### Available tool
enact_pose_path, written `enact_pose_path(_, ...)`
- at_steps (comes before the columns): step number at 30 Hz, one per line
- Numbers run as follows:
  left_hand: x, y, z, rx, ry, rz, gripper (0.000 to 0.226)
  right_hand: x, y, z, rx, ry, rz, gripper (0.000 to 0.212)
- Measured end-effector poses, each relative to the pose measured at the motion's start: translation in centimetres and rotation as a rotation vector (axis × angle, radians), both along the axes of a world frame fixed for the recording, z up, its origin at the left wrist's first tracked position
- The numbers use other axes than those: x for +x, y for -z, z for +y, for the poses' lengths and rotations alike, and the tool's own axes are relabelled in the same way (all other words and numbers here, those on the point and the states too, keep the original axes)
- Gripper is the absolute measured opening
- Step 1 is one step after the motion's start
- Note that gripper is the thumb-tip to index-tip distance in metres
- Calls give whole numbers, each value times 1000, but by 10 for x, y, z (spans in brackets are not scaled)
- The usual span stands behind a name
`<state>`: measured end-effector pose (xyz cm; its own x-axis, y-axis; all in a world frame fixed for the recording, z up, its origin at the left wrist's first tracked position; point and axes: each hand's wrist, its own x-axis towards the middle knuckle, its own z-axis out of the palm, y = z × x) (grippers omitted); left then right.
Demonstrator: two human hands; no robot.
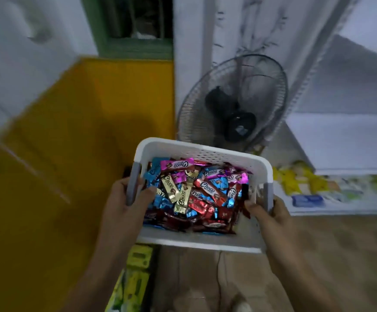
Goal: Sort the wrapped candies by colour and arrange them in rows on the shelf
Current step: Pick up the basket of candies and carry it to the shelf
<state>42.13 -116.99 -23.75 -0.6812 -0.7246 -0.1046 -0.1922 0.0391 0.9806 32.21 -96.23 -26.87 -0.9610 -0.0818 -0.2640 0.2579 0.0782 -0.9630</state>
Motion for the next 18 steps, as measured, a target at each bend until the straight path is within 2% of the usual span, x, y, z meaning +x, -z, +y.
enact_pose_path(5, -72, -15, 78, -8, 233, 14, 26, -24, -17, 93, -105, 184, 53, 21)
enact_pose_path(11, -152, -24, 207, 65, 464, 2, 26, -56, -36, 229, -94, 368, 118, 21)
enact_pose_path(18, -218, -40, 345, 66, 632, 21, 56, -90, -52, 364, -69, 526, 191, 23)
